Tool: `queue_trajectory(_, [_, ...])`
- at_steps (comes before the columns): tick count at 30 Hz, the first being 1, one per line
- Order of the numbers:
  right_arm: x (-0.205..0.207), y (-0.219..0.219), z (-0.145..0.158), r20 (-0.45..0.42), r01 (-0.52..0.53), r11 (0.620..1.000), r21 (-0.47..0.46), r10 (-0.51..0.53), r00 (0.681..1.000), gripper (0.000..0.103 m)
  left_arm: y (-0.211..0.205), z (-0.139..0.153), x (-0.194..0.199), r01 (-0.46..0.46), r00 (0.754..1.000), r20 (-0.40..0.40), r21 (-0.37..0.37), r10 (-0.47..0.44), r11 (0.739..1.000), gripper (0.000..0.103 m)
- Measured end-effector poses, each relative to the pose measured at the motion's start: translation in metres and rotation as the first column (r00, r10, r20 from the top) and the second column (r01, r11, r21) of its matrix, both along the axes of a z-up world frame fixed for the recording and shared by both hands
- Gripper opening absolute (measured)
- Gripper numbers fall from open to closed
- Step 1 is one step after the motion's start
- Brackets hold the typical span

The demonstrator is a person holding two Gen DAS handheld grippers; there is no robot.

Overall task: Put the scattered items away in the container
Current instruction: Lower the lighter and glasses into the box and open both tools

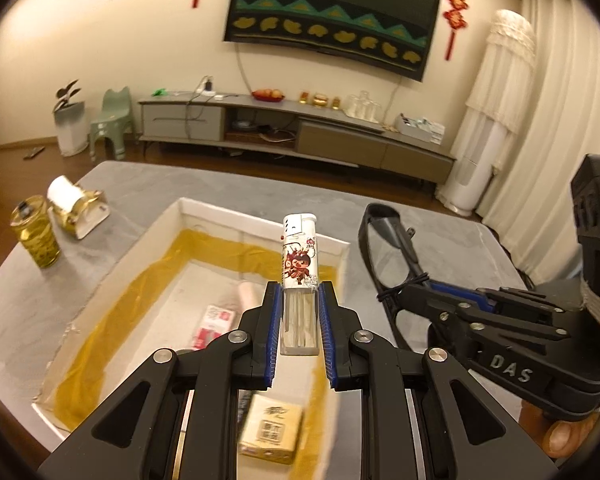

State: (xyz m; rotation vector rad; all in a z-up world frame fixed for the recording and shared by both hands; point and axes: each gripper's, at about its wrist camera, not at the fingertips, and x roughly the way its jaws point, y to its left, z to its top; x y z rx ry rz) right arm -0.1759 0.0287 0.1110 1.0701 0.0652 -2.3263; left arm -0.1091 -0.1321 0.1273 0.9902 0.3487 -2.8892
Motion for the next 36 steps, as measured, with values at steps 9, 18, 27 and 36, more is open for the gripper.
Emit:
queue_trajectory(9, [-0.004, -0.047, 0.002, -0.004, -0.058, 0.998, -0.011, 0.058, 0.998, 0.017, -0.049, -0.008, 0.008, -0.094, 0.995, 0.023, 0.024, 0.093, 0.995, 0.019])
queue_trajectory(18, [-0.011, -0.089, -0.01, 0.016, -0.114, 0.993, 0.018, 0.114, 0.993, 0.018, -0.082, -0.02, 0.013, -0.138, 0.989, 0.063, 0.04, 0.136, 0.99, 0.019])
queue_trajectory(27, [-0.022, -0.124, -0.026, 0.039, -0.161, 0.983, 0.093, 0.158, 0.987, 0.018, -0.095, -0.043, 0.002, -0.163, 0.971, 0.184, 0.058, 0.15, 0.985, 0.019])
queue_trajectory(36, [-0.042, -0.155, -0.037, 0.076, -0.207, 0.96, 0.189, 0.196, 0.978, 0.018, -0.1, -0.057, -0.007, -0.166, 0.959, 0.249, 0.098, 0.137, 0.981, 0.019])
